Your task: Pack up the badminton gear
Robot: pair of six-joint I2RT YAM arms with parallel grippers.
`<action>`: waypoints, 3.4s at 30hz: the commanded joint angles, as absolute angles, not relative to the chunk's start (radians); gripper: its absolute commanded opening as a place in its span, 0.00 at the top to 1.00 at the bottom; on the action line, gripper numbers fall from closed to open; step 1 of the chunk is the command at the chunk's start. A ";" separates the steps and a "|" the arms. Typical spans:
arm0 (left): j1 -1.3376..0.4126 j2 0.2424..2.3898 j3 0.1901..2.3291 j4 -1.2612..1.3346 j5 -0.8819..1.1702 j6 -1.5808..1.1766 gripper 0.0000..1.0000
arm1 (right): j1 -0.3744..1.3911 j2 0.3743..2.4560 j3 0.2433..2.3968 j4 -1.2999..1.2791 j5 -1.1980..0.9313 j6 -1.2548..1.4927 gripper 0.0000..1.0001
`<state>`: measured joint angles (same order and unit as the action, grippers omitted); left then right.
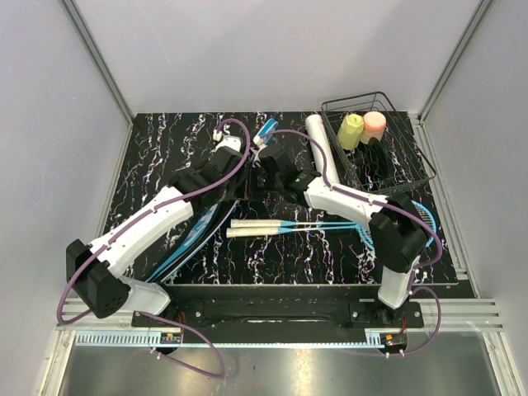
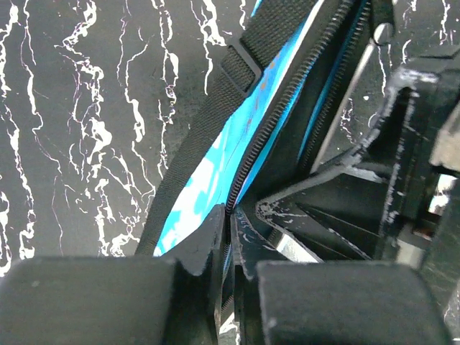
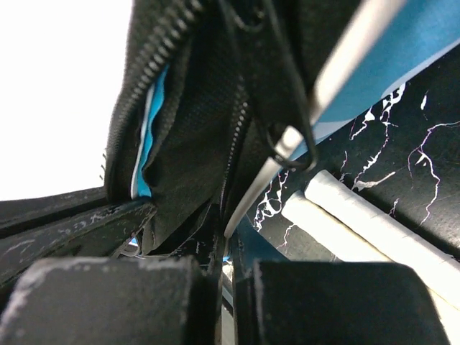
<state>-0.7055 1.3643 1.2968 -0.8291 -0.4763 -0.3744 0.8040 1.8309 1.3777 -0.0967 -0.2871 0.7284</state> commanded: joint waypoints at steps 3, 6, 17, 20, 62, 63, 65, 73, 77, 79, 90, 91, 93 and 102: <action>-0.664 1.353 1.256 -0.798 -0.448 -0.353 0.66 | 0.790 1.781 1.381 0.024 -0.354 0.704 1.00; -0.666 1.356 1.224 -0.795 -0.407 -0.350 0.46 | 0.776 1.775 1.368 0.064 -0.403 0.738 1.00; -0.654 1.273 1.112 -0.795 -0.371 -0.351 0.26 | 0.697 1.793 1.377 0.115 -0.528 0.770 1.00; -0.615 1.278 1.097 -0.819 -0.390 -0.365 0.38 | 0.672 1.825 1.420 0.120 -0.598 0.753 1.00; -0.278 1.326 1.251 -0.522 -0.095 -0.755 1.00 | 0.669 2.500 2.545 -0.583 -0.416 0.348 0.89; -0.275 1.301 1.220 -0.523 -0.110 -0.747 1.00 | 0.670 2.497 2.528 -0.581 -0.425 0.353 0.88; -0.252 1.244 1.127 -0.503 -0.126 -0.720 1.00 | 0.676 2.485 2.488 -0.581 -0.422 0.364 0.83; -0.169 1.187 0.954 -0.416 -0.022 -0.701 1.00 | 0.680 2.309 2.418 -0.823 -0.278 0.390 0.27; -0.164 1.187 0.942 -0.397 0.020 -0.699 1.00 | 0.681 2.127 2.266 -0.899 -0.151 0.364 0.01; -0.160 1.190 0.945 -0.393 0.047 -0.703 1.00 | 0.680 1.986 2.098 -0.873 -0.060 0.353 0.00; -0.150 1.210 0.956 -0.403 0.192 -0.739 1.00 | 0.592 1.434 1.196 -0.695 0.233 0.950 0.00; -0.144 1.215 0.951 -0.408 0.199 -0.741 1.00 | 0.568 1.402 1.151 -0.671 0.212 1.013 0.00; -0.140 1.219 0.945 -0.407 0.231 -0.742 1.00 | 0.555 1.379 1.036 -0.632 0.178 1.179 0.05; -0.118 1.266 0.908 -0.379 0.367 -0.765 1.00 | 0.554 1.416 0.926 -0.595 0.247 1.494 0.33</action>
<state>-0.1326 1.2541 0.9249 -0.4435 0.2581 -0.7387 0.5499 1.4033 0.9096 -0.6647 0.1787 1.3079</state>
